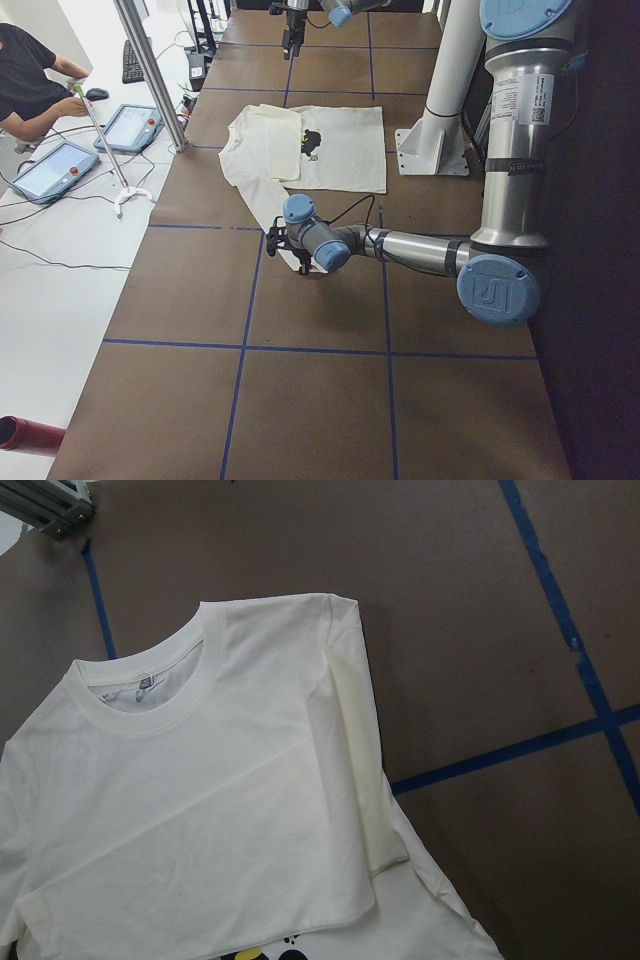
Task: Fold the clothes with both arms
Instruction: 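Grasp the other sleeve cuff with the left gripper while right gripper withdraws, then fold the sleeve across the chest with the left gripper, release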
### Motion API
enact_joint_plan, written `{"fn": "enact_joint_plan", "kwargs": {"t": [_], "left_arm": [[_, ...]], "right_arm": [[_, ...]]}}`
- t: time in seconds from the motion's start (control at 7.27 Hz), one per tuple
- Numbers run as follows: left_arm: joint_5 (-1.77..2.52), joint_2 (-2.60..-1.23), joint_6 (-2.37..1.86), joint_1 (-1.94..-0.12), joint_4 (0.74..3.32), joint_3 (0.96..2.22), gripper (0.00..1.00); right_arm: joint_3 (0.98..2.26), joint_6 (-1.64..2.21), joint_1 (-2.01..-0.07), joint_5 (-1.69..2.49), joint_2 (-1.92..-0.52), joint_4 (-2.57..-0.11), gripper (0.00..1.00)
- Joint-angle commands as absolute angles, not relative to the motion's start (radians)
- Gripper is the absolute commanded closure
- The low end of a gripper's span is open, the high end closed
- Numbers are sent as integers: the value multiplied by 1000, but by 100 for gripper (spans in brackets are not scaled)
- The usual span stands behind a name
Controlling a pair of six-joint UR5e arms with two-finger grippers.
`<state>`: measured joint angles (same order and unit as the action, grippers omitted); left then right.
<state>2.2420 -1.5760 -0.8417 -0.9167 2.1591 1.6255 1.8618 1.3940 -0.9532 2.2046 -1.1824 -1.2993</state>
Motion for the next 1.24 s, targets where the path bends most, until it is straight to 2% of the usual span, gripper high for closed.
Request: {"fn": "enact_joint_plan", "kwargs": {"t": [0.0, 0.14, 0.41, 0.55, 0.69, 0.96, 1.1], "left_arm": [[2308, -1592, -886, -917, 2152, 1733, 100], [2315, -1676, -973, -916, 2120, 1785, 100], [2300, -2054, -1182, -891, 1894, 1760, 100], [2207, -2169, -1315, -844, 1881, 1732, 100], [2065, -2327, -1401, -748, 1875, 1615, 100], [1900, -2664, -1494, -620, 1919, 1222, 100], [1825, -2754, -1538, -557, 2080, 1039, 100]], "right_arm": [[1870, 1391, -959, 2204, -1206, -1299, 0], [1882, 1381, -989, 2221, -1236, -1296, 0], [1914, 1222, -1055, 2239, -1337, -1295, 0], [1913, 1141, -1109, 2281, -1376, -1296, 0], [1913, 1082, -1142, 2302, -1403, -1296, 0], [1917, 1048, -1167, 2306, -1436, -1290, 0], [1919, 1046, -1175, 2313, -1442, -1290, 0]]}}
